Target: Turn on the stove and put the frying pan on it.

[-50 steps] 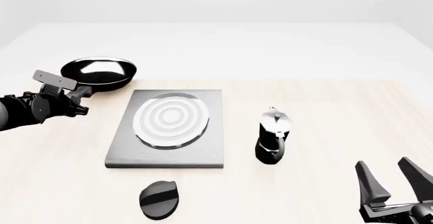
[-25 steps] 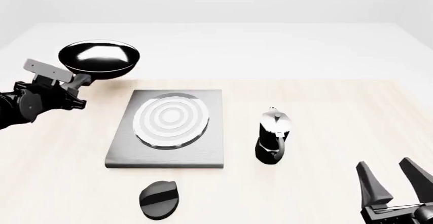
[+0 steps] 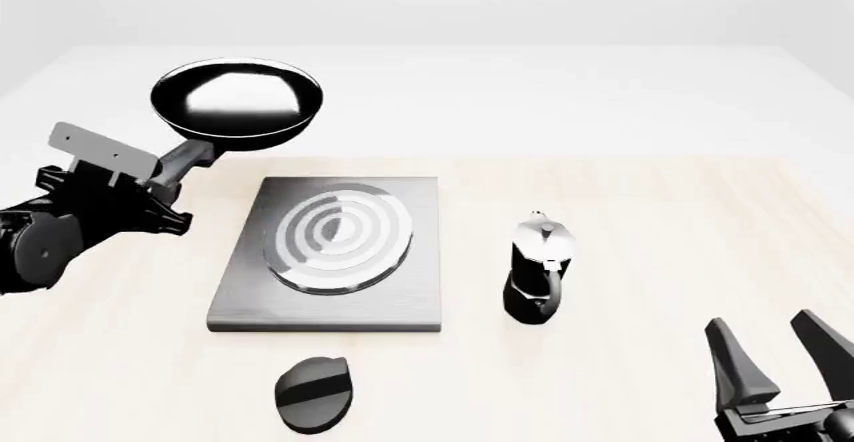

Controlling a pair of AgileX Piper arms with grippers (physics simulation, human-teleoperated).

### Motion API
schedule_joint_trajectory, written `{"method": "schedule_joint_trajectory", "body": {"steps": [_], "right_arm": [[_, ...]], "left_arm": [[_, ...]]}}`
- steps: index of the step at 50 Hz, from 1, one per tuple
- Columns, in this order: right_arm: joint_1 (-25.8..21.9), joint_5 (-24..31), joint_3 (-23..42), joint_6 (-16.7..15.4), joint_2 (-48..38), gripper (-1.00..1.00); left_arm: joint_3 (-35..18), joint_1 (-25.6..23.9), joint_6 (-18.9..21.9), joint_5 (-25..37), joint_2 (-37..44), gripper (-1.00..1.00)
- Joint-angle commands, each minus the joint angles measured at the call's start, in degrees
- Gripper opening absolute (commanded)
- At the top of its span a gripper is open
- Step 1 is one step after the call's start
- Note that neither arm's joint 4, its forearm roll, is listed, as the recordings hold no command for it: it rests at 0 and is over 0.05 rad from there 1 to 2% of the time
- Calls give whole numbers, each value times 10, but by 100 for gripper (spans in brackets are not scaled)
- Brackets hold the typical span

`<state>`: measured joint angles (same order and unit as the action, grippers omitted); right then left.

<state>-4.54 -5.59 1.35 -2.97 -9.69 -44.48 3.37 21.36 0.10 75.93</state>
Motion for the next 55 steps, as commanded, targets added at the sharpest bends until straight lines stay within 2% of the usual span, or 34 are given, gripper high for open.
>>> {"method": "schedule_joint_trajectory", "body": {"steps": [1,22,40,55], "right_arm": [[-3,10,5,0,7,100],[-7,-1,2,1,0,100],[-10,8,6,1,6,100],[-11,7,5,2,6,100]], "left_arm": [[49,-54,-25,5,-108,-100],[157,-105,-75,-23,-194,-100],[234,-145,-91,-45,-235,-100],[258,-161,-97,-47,-253,-100]]}}
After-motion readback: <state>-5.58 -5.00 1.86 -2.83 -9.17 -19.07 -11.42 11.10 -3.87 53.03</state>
